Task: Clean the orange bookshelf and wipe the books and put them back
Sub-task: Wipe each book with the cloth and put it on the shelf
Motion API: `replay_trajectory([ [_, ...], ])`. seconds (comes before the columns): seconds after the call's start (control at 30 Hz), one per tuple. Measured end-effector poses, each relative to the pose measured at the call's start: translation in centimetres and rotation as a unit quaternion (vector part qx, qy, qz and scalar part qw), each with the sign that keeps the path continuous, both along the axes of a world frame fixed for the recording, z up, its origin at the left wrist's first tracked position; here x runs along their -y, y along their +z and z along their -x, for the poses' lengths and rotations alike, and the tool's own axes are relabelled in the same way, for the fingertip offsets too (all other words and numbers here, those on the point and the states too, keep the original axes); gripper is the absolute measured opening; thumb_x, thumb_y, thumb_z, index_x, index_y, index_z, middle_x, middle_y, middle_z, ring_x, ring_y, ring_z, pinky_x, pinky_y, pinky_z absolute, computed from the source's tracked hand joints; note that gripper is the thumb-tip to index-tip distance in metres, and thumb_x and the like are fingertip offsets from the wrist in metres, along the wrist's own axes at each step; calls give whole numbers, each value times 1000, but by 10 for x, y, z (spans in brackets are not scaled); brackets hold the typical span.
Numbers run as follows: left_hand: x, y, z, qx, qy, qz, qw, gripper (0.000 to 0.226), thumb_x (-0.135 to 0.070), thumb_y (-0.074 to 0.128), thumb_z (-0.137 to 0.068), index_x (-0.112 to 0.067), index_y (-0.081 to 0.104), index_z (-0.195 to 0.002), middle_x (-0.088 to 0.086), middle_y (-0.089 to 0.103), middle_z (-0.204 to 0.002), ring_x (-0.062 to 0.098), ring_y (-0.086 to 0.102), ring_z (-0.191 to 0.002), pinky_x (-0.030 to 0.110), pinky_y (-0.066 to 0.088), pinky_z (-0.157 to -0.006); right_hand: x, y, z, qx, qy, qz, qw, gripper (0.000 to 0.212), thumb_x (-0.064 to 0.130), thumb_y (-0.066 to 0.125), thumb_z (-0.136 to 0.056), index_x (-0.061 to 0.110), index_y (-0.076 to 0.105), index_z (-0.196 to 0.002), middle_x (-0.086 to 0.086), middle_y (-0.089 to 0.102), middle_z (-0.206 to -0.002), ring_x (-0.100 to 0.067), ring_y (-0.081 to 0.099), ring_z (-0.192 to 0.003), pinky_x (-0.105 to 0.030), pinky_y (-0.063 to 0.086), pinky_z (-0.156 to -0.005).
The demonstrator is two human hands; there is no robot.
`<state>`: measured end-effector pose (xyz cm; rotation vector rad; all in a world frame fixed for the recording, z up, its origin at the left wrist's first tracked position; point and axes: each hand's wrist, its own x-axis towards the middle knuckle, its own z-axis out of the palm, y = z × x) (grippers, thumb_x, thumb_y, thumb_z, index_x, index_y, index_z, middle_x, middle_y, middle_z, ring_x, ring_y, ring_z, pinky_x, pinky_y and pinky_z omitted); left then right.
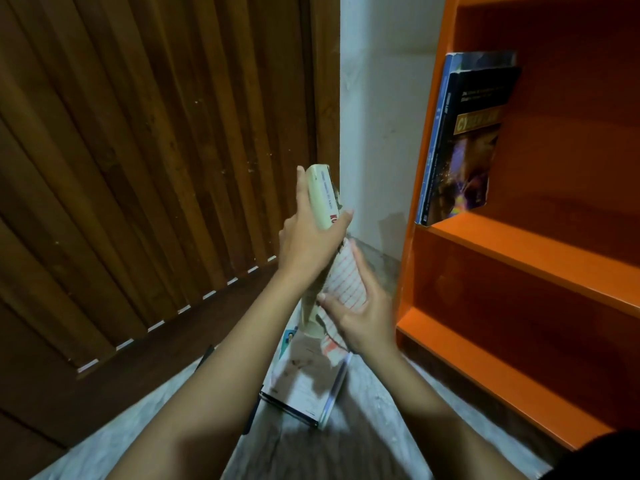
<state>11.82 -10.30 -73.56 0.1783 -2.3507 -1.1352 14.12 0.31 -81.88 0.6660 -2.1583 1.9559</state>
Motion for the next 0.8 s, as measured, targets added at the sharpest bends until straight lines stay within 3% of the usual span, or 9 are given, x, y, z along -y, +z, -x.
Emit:
replay_trajectory([
  [0.1,1,-6,-4,-14,22,1,1000,84,-42,54,-92,-36,-9,-148,3,47,-139,13,58,-102,35,54,-84,0,2,-9,-14,-28,-52,998,87,16,76,-76,50,24,-137,20,46,-135,-3,45,-127,-30,44,-104],
  [0.2,7,-4,-7,-33,45,-32,998,81,-35,52,-94,-33,-9,-148,-1,50,-126,9,59,-90,37,57,-78,3,5,-13,-90,-63,-104,989,79,27,73,-78,44,28,-140,12,54,-131,-7,54,-117,-25,48,-96],
  [0.3,16,2,-5,-71,48,-110,990,73,-27,49,-96,-27,-2,-149,-9,48,-112,4,59,-83,33,59,-73,7,8,-10,-165,-101,-169,966,69,50,61,-80,36,35,-143,2,62,-124,-16,62,-105,-30,54,-82],
  [0.37,23,5,-5,-101,56,-182,977,67,-23,47,-98,-24,4,-149,-12,51,-105,4,60,-82,26,57,-67,4,9,-5,-193,-105,-184,958,64,55,54,-82,33,41,-141,1,64,-121,-16,63,-102,-29,54,-77],
  [0.47,32,7,-9,-131,54,-265,954,64,-22,46,-99,-28,7,-149,-19,51,-98,4,63,-83,20,56,-65,-4,11,4,-115,-68,-121,984,52,43,52,-92,28,42,-140,3,61,-124,-6,61,-102,-18,51,-79],
  [0.53,34,4,-14,-143,39,-305,941,63,-22,45,-99,-32,7,-149,-21,50,-102,10,65,-92,27,58,-72,-11,12,14,-44,-86,-85,992,47,44,42,-96,25,36,-138,5,57,-117,-1,59,-96,-11,44,-71],
  [0.63,34,-2,-19,-152,15,-334,930,61,-21,44,-99,-37,10,-147,-14,52,-113,18,66,-100,34,59,-75,-14,33,33,-19,-154,-57,986,37,44,32,-99,26,28,-131,-1,51,-119,-17,57,-96,-25,40,-65],
  [0.73,28,-6,-18,-160,-16,-305,939,60,-20,45,-99,-37,14,-147,-4,47,-136,16,62,-110,38,56,-86,8,69,41,-96,-156,-112,977,29,29,36,-101,25,42,-129,4,38,-114,-14,51,-89,-23,43,-64],
  [0.8,21,-4,-20,-164,-22,-266,950,57,-18,45,-99,-32,18,-147,-11,46,-135,3,57,-113,27,53,-91,29,87,38,-207,-125,-147,959,29,28,40,-99,28,51,-125,2,41,-110,-13,52,-86,-21,45,-62],
])
